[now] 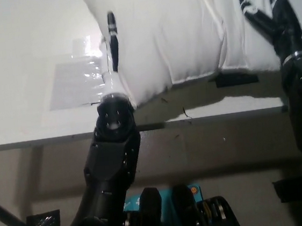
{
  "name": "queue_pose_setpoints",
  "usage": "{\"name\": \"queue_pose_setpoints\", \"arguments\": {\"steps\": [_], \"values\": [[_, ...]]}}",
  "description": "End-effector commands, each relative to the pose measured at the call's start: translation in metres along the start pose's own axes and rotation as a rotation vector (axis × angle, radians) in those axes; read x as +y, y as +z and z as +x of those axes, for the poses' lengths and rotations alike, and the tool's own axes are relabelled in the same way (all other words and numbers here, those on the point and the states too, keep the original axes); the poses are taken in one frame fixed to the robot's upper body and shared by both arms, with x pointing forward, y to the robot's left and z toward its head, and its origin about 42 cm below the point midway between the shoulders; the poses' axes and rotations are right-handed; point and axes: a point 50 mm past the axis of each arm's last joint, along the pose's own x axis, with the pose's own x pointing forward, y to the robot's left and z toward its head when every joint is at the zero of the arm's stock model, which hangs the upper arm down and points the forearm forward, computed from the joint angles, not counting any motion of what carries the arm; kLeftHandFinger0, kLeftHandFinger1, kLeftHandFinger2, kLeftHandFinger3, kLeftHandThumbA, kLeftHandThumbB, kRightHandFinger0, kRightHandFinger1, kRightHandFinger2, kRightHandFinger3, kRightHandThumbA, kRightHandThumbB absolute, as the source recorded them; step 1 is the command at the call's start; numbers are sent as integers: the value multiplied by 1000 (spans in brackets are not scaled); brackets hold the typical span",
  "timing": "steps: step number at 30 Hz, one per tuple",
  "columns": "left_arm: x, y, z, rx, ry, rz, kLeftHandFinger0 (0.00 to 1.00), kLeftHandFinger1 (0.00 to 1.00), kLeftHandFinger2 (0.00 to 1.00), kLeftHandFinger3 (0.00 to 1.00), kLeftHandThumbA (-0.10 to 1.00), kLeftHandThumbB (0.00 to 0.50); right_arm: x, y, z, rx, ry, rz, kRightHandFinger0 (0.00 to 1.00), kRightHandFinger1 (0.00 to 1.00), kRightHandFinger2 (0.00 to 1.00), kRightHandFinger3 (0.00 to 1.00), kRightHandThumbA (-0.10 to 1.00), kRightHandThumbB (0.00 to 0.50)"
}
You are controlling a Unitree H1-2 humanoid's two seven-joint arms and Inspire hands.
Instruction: The robot uses both hands to lift the pillow and then drops it on the table
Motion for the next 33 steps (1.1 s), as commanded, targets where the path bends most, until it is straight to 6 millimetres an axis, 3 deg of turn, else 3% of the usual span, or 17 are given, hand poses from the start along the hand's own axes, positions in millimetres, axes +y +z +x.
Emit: {"name": "queue_pose_setpoints", "arguments": {"steps": [1, 4, 6, 8, 13, 18, 21, 26, 29, 32, 33], "values": [[-67, 107, 8, -276, -163, -7, 1000, 1000, 1000, 1000, 1000, 185, 50, 85, 0, -254, 151, -16, 1000, 1000, 1000, 1000, 1000, 439], [-70, 123, 9, -310, -171, -8, 1000, 1000, 1000, 1000, 1000, 206, 51, 99, -4, -295, 154, -6, 1000, 1000, 1000, 1000, 1000, 422], [-72, 141, 10, -338, -182, -21, 1000, 1000, 1000, 1000, 1000, 215, 51, 114, -6, -325, 161, -9, 1000, 1000, 1000, 1000, 1000, 438], [-71, 154, 13, -356, -181, -14, 1000, 1000, 1000, 1000, 1000, 193, 53, 126, -5, -347, 157, -10, 1000, 1000, 1000, 1000, 1000, 460], [-67, 164, 14, -359, -182, -38, 1000, 1000, 1000, 1000, 1000, 193, 51, 140, -7, -402, 152, -84, 1000, 1000, 1000, 1000, 1000, 425], [-65, 171, 18, -368, -171, -24, 1000, 1000, 1000, 1000, 1000, 184, 46, 146, -4, -408, 139, -121, 1000, 1000, 1000, 1000, 1000, 439], [-63, 172, 19, -368, -168, -24, 1000, 1000, 1000, 1000, 1000, 176, 44, 146, -2, -413, 131, -131, 1000, 1000, 1000, 1000, 1000, 416], [-57, 159, 19, -353, -147, -13, 1000, 1000, 1000, 1000, 1000, 136, 38, 132, 2, -380, 124, -162, 1000, 1000, 1000, 1000, 1000, 427], [-52, 142, 18, -328, -135, 17, 1000, 1000, 1000, 1000, 1000, 147, 34, 117, 4, -341, 103, -225, 1000, 1000, 1000, 1000, 1000, 455], [-43, 116, 17, -264, -109, 51, 1000, 1000, 1000, 1000, 1000, 142, 29, 87, 8, -295, 102, -269, 1000, 1000, 1000, 1000, 1000, 342], [-39, 106, 17, -227, -106, 26, 1000, 1000, 1000, 1000, 1000, 142, 27, 72, 10, -271, 111, -299, 1000, 1000, 1000, 1000, 1000, 326]]}}
